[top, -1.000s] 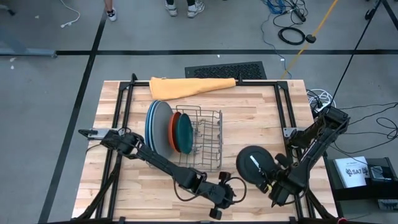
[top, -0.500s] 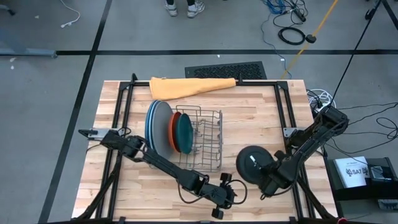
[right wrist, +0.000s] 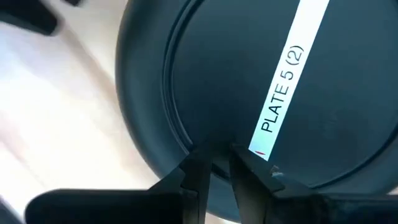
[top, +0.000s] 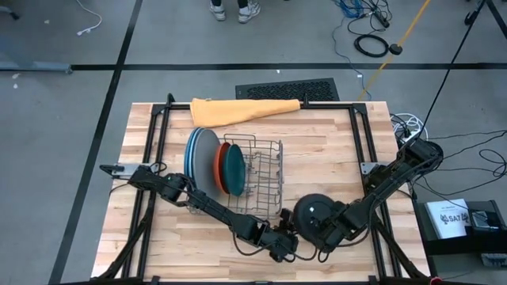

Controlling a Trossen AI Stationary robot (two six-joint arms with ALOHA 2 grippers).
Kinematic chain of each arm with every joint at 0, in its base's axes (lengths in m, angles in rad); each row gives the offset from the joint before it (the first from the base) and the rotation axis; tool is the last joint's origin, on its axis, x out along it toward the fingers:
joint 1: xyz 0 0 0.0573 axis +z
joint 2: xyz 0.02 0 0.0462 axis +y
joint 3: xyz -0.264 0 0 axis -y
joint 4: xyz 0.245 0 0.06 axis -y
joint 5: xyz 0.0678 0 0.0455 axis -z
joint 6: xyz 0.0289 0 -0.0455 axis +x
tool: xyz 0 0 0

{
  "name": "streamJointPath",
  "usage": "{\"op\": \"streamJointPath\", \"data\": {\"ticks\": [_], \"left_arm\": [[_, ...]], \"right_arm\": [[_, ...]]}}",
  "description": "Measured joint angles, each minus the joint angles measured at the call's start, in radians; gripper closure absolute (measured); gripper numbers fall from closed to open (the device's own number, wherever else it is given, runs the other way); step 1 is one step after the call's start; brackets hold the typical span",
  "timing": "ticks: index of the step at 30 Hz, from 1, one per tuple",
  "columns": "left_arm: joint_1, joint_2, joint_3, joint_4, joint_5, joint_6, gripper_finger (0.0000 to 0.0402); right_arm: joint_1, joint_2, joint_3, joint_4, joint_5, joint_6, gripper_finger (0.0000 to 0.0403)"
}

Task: Sort dishes
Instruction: Put the black plate in the dish rack

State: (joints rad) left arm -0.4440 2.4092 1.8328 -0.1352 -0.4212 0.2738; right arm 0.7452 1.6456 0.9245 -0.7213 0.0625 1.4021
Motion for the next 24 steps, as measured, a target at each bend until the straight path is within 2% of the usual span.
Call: {"op": "streamJointPath", "data": {"ticks": [5,11,13,17,24], "left_arm": [[-0.010,0.014,0.001,-0.046,-0.046,0.190,0.0263],[-0.019,0.033,0.003,-0.070,-0.021,0.340,0.0253],[-0.023,0.035,0.003,-0.069,-0.069,0.385,0.0245],[-0.023,0.041,0.003,-0.017,-0.087,0.439,0.0229],[-0.005,0.052,0.005,-0.024,-0.019,0.465,0.0182]], "right_arm": [[0.000,-0.009,-0.003,0.046,-0.008,-0.007,0.0346],[-0.002,-0.010,-0.003,0.085,-0.010,-0.036,0.0346],[-0.005,-0.010,-0.004,0.089,-0.010,-0.038,0.0346],[-0.006,-0.010,-0.004,0.108,0.004,-0.053,0.0346],[-0.013,-0.010,-0.005,0.152,0.008,-0.095,0.0346]]}}
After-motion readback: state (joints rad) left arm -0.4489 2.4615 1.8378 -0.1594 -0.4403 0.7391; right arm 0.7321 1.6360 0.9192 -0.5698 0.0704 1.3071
